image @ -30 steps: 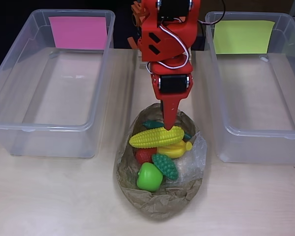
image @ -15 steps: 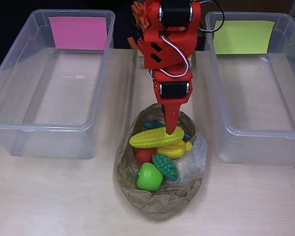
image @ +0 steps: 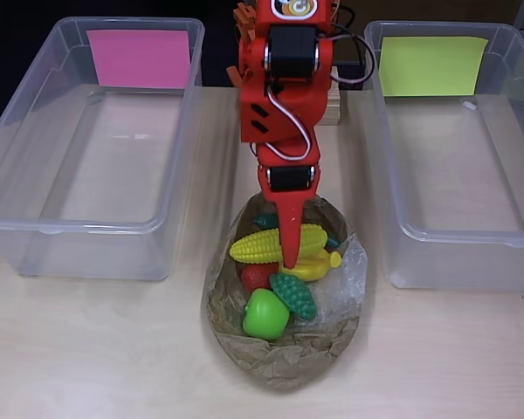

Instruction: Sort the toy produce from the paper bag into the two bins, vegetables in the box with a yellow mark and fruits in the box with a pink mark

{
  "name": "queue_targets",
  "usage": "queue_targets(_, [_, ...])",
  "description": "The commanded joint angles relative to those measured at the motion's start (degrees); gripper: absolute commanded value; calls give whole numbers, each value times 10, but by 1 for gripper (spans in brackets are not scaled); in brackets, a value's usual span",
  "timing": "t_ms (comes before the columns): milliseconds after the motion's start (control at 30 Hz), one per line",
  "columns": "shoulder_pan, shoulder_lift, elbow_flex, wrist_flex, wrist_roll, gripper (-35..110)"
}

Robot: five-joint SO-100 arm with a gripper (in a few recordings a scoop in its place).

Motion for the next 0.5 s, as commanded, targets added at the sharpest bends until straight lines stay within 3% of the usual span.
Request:
queue_targets(0, [1, -8, 18, -22, -4, 36])
queue_targets(333, [7, -41, 24, -62, 14, 22])
queue_targets(467, [5, -39, -12, -23, 16, 16])
